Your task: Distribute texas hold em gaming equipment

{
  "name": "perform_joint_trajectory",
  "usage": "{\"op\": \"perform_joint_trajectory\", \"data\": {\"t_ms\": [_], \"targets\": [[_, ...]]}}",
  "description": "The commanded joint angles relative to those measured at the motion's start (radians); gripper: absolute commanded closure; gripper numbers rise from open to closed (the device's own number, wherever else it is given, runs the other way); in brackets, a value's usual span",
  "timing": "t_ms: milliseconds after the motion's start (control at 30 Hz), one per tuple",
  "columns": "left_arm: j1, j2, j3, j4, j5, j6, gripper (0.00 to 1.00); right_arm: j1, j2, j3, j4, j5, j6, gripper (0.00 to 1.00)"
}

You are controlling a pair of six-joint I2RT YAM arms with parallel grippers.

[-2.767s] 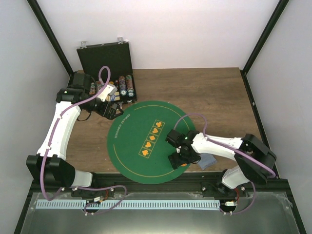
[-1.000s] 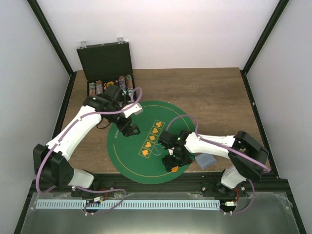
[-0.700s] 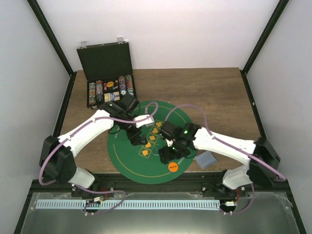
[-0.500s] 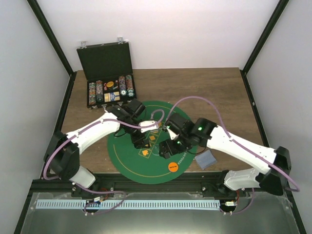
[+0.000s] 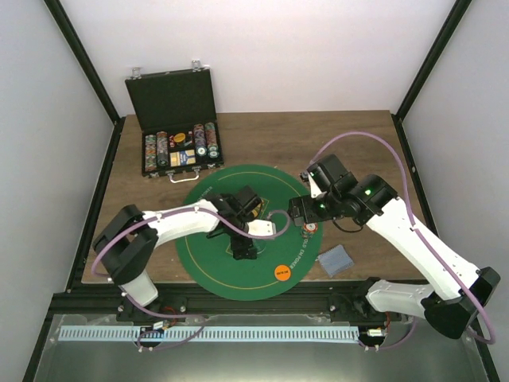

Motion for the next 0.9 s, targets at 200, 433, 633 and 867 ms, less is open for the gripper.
{"op": "perform_joint_trajectory", "data": {"t_ms": [200,433,633,867], "targets": [[-0.054,0.134,0.0,0.106,-0.105,0.018,0.04,-0.02,-0.014,0.002,-0.021,0.064,-0.054,0.07],[-0.08,0.161,-0.003,0.138,-0.145,0.019,0.29,-0.024,-0.017,-0.009,-0.006,0.059,-0.057,0.06],[-0.08,0.169,0.027,0.061,-0.134,0.036,0.58,-0.023,-0.021,-0.017,0.0,0.06,-0.057,0.06],[-0.034,0.12,0.079,-0.044,-0.109,0.011,0.94,-0.024,-0.018,-0.009,0.019,0.059,-0.064,0.06]]}}
